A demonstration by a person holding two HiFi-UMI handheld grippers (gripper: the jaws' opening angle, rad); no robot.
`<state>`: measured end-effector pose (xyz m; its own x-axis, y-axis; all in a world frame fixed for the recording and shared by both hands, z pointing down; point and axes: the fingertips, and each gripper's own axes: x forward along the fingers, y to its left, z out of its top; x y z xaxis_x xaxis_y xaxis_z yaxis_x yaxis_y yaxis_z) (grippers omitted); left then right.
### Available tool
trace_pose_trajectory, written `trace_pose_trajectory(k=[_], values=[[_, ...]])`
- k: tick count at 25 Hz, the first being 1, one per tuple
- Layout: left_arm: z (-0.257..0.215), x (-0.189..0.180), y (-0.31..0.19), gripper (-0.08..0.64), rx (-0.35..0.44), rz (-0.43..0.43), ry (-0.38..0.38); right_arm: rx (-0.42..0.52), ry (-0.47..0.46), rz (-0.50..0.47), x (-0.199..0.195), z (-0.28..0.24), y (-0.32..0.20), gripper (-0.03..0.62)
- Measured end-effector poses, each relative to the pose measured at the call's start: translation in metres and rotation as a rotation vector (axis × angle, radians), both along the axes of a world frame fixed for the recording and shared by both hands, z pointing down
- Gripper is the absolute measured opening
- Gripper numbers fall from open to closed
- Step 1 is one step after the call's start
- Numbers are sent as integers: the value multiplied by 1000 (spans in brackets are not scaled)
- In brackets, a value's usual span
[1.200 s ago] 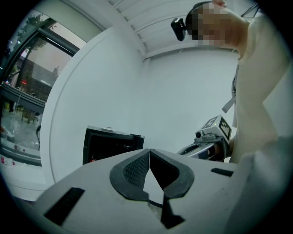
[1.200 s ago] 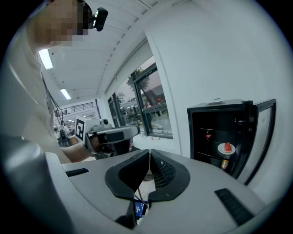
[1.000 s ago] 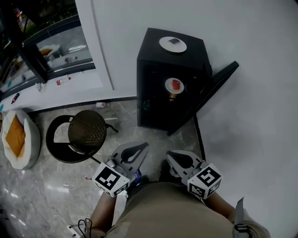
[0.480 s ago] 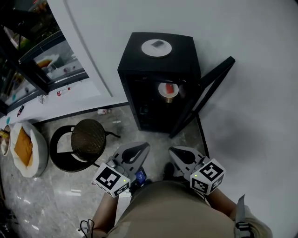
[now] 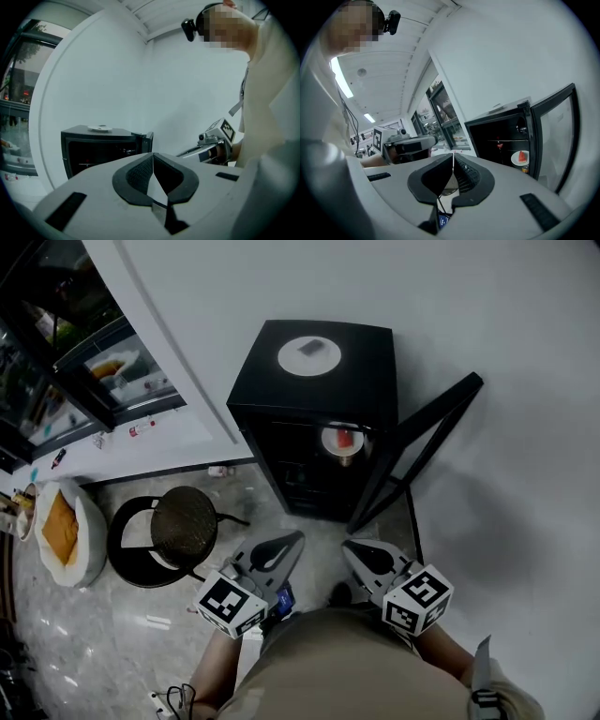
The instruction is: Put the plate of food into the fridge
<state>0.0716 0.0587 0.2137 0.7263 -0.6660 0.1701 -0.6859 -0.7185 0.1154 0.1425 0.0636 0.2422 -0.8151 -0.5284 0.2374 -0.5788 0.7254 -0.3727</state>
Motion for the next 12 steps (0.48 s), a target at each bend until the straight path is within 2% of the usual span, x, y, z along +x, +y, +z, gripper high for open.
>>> trace_pose_trajectory(k=[8,12], values=[[-8,19,-38,11,29,-53,-119,-31,-59,-61,29,4,-27,23],[-9,24,-50,11,32,-61,-156,-38,-83,-70,35,7,-33,23]])
